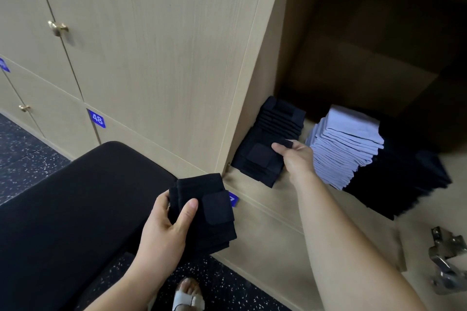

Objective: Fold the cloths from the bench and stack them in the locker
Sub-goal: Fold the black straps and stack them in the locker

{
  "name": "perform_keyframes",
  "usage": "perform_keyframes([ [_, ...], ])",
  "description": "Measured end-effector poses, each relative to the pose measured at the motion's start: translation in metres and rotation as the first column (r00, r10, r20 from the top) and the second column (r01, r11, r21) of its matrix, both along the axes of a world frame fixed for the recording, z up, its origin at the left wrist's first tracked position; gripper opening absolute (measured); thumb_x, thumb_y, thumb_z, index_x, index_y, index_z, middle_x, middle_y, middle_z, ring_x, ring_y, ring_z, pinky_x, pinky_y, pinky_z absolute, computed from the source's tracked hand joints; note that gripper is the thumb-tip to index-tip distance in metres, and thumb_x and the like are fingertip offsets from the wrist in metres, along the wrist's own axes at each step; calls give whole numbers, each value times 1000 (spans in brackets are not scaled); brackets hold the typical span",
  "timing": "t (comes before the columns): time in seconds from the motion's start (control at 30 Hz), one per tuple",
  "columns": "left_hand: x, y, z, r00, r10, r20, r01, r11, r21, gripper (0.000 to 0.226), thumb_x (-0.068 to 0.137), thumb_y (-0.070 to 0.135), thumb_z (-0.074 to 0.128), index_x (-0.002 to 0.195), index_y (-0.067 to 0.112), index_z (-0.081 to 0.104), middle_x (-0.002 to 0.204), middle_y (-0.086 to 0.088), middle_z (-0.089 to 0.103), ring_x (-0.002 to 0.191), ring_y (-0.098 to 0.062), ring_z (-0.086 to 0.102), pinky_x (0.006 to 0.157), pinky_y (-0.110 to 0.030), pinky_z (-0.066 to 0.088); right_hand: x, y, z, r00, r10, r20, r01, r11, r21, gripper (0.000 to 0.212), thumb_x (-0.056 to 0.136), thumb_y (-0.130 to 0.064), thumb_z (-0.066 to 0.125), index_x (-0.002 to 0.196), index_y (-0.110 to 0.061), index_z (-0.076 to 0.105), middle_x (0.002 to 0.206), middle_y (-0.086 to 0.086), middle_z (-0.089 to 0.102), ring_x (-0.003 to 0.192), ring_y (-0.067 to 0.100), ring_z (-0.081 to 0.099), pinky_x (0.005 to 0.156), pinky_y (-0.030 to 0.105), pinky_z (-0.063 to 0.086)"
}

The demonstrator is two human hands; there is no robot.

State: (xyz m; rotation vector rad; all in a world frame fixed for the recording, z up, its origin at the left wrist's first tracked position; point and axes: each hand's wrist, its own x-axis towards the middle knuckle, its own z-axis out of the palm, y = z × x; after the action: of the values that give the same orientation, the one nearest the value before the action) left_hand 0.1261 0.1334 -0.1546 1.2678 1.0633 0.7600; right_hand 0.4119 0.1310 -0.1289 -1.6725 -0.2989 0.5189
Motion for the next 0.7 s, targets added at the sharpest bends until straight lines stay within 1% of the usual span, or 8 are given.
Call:
perform_keyframes([
  [0.1, 0, 1, -1, 1000, -3, 9, 3, 1000, -8, 27, 88, 35, 64, 113, 28, 60, 102, 4, 72, 95, -10, 69, 87, -38, 56, 4, 7, -9, 997, -20, 72, 24, 999, -46, 16, 81, -2, 74, 75, -12, 63, 86, 10, 69, 87, 27, 66, 83, 38, 56],
  [0.2, 0, 2, -1, 1000, 2, 8, -2, 1000, 2, 27, 88, 34, 64, 114, 28, 60, 102, 3, 72, 94, -9, 69, 86, -36, 56, 7, 10, -16, 988, -17, 152, 31, 995, -92, 16, 81, -6, 75, 74, -14, 63, 80, 3, 69, 85, 24, 67, 75, 32, 55],
  [0.33, -1, 2, -1, 1000, -3, 15, 3, 1000, 8, 30, 84, 39, 64, 111, 28, 61, 100, 3, 72, 93, -9, 69, 84, -34, 56, 11, 12, -23, 970, 6, 244, 41, 982, -186, 14, 79, -17, 78, 78, -17, 64, 80, 0, 70, 83, 22, 68, 79, 40, 57],
  [0.4, -1, 1, 0, 1000, -3, 21, 3, 1000, 1, 37, 78, 45, 63, 111, 28, 61, 100, 2, 72, 93, -10, 69, 84, -35, 56, 11, 12, -23, 946, 33, 324, 54, 965, -257, 17, 78, -22, 79, 89, -17, 66, 83, -2, 70, 84, 22, 67, 80, 42, 57],
  [0.47, -3, 0, 2, 1000, 6, 21, -6, 1000, 2, 35, 79, 45, 63, 110, 28, 61, 99, 3, 72, 93, -10, 69, 84, -35, 56, 9, 11, -20, 928, 57, 368, 59, 953, -297, 32, 80, -25, 78, 108, -19, 65, 96, -5, 67, 93, 20, 64, 83, 38, 54],
  [0.57, -6, -2, 7, 1000, 21, 19, -21, 1000, 6, 27, 87, 36, 65, 112, 27, 60, 98, 6, 72, 94, -9, 69, 85, -34, 55, 5, 4, -13, 929, 62, 364, 50, 956, -290, 56, 83, -25, 75, 134, -19, 53, 121, -4, 60, 112, 19, 58, 92, 36, 49],
  [0.63, -9, -5, 13, 999, 19, 29, -20, 1000, 3, 27, 88, 35, 64, 114, 27, 60, 100, 6, 72, 94, -8, 69, 87, -36, 56, 0, -4, -6, 921, 61, 384, 57, 956, -288, 60, 85, -26, 72, 140, -20, 47, 132, 0, 57, 120, 21, 56, 98, 40, 47],
  [0.7, -14, -10, 22, 999, 14, 44, -14, 1000, 8, 26, 90, 36, 64, 114, 28, 59, 101, 7, 71, 95, -7, 68, 88, -36, 56, -13, -15, 5, 889, 82, 450, 63, 952, -299, 56, 86, -25, 69, 139, -21, 49, 136, 1, 55, 125, 21, 51, 101, 39, 45],
])
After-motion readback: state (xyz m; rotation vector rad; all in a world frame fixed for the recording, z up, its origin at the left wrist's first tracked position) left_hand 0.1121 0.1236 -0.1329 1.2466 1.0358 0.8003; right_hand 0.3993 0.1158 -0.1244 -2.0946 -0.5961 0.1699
